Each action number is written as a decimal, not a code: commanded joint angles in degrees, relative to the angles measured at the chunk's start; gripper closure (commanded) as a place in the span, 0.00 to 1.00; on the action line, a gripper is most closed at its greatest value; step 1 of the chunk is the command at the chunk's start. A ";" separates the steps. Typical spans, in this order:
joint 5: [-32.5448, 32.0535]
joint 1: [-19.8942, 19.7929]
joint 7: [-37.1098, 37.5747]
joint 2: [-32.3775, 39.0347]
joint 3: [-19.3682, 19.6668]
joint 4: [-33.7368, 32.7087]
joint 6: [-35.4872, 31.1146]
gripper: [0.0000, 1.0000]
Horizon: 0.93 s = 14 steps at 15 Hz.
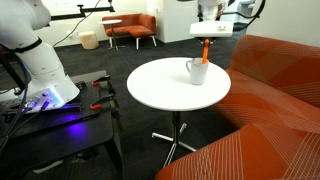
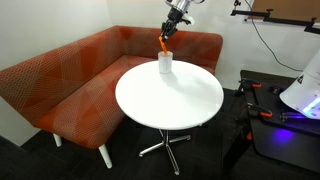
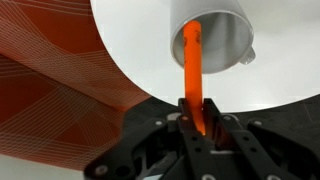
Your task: Remove the marker from the mug and put it on the table
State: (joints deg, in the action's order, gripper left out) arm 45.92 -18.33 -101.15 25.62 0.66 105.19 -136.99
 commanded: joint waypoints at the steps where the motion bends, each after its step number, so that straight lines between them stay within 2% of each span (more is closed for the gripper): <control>1: 2.84 -0.30 -1.11 -6.15 -0.25 4.52 0.34 0.95; 7: 5.44 1.68 -4.08 -11.66 -0.15 7.41 1.95 0.95; 14: 4.68 7.22 -5.46 -14.75 -1.08 10.02 3.88 0.95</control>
State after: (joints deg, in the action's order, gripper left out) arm 49.81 -12.86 -104.43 13.74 -0.18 112.42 -134.47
